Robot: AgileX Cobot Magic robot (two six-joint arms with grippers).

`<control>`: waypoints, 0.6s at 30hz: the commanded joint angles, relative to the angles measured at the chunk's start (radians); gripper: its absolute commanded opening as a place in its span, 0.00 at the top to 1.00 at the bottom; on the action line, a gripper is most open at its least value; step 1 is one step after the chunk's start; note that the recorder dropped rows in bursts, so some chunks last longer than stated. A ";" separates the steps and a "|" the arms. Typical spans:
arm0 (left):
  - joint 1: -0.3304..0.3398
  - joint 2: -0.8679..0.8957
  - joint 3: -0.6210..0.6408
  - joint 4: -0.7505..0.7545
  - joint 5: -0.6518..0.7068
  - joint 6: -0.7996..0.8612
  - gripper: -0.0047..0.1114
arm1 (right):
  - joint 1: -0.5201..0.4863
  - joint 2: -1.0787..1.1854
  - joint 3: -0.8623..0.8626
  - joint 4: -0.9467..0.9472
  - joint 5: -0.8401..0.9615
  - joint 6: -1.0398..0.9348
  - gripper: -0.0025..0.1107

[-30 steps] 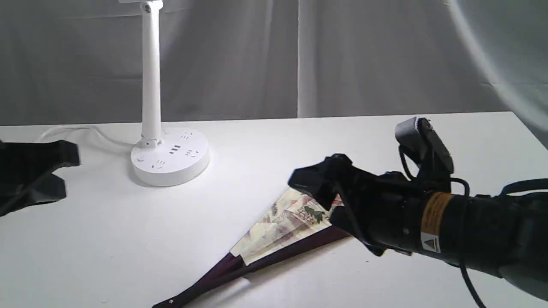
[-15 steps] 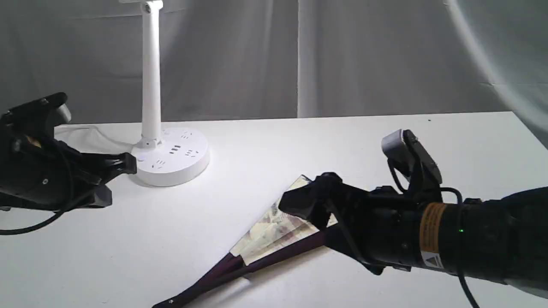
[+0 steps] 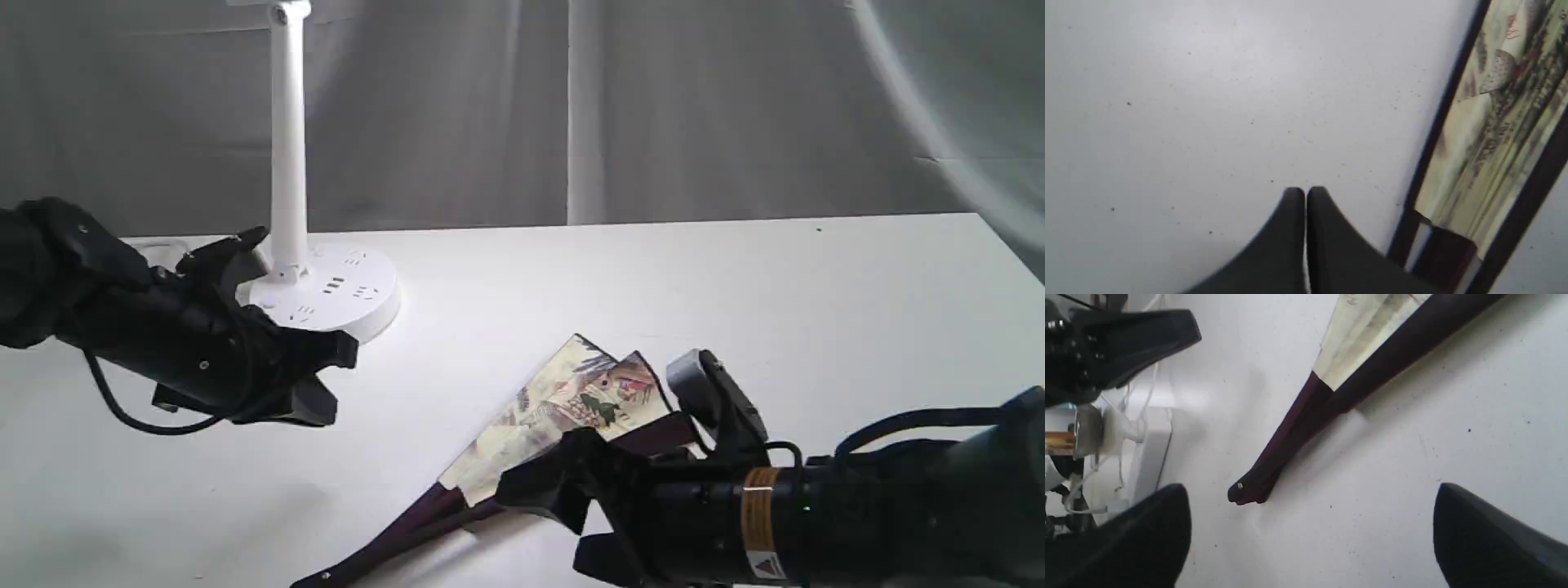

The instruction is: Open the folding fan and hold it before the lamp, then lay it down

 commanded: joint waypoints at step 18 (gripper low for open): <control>0.001 0.166 -0.021 -0.023 0.300 0.023 0.96 | -0.007 0.139 -0.162 -0.121 0.029 0.285 0.11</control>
